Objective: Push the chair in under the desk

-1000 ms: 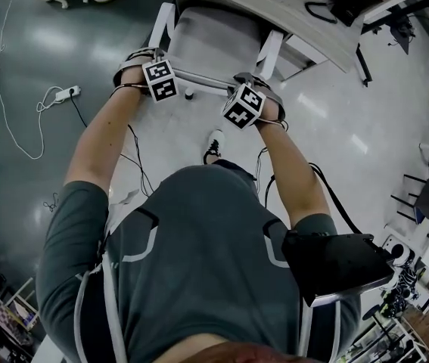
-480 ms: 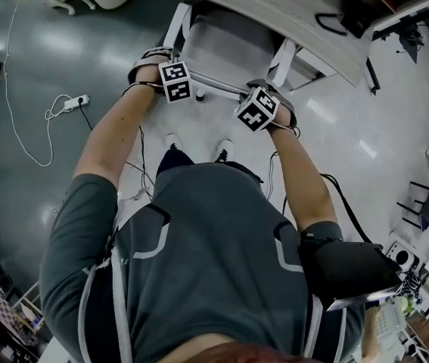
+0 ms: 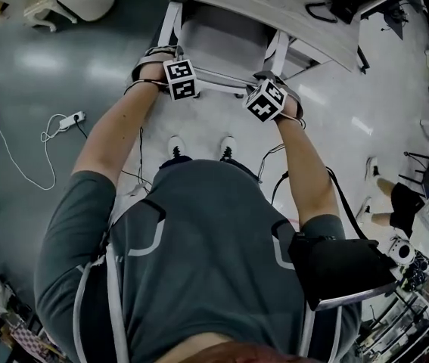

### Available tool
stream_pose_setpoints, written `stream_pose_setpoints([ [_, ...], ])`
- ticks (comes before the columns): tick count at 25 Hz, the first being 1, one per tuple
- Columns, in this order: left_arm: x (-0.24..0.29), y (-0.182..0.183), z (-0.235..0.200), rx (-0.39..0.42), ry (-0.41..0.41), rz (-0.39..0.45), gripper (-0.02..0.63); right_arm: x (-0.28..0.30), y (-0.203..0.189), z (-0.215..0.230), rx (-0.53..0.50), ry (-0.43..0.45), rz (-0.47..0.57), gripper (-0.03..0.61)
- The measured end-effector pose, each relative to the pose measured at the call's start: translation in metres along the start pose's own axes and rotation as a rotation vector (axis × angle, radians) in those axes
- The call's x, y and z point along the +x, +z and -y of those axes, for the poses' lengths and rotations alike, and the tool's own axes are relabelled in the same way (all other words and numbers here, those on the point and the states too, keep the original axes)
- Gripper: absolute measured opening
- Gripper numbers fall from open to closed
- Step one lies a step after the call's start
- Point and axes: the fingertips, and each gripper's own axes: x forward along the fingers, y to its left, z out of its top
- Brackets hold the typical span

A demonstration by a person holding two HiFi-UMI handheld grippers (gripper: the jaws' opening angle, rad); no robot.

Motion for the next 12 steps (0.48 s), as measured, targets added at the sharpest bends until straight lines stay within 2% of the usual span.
stream_pose_setpoints([
  [5, 0.008, 0.0, -0.017, 0.029, -0.007, 0.014, 0.156, 0.004, 0.007, 0.013, 0.023, -0.058, -0.009, 0.153],
  [12, 0.024, 0.001, -0.048, 0.06, 0.001, 0.024, 0.156, 0.017, 0.018, 0.036, 0.048, -0.076, -0.015, 0.153],
])
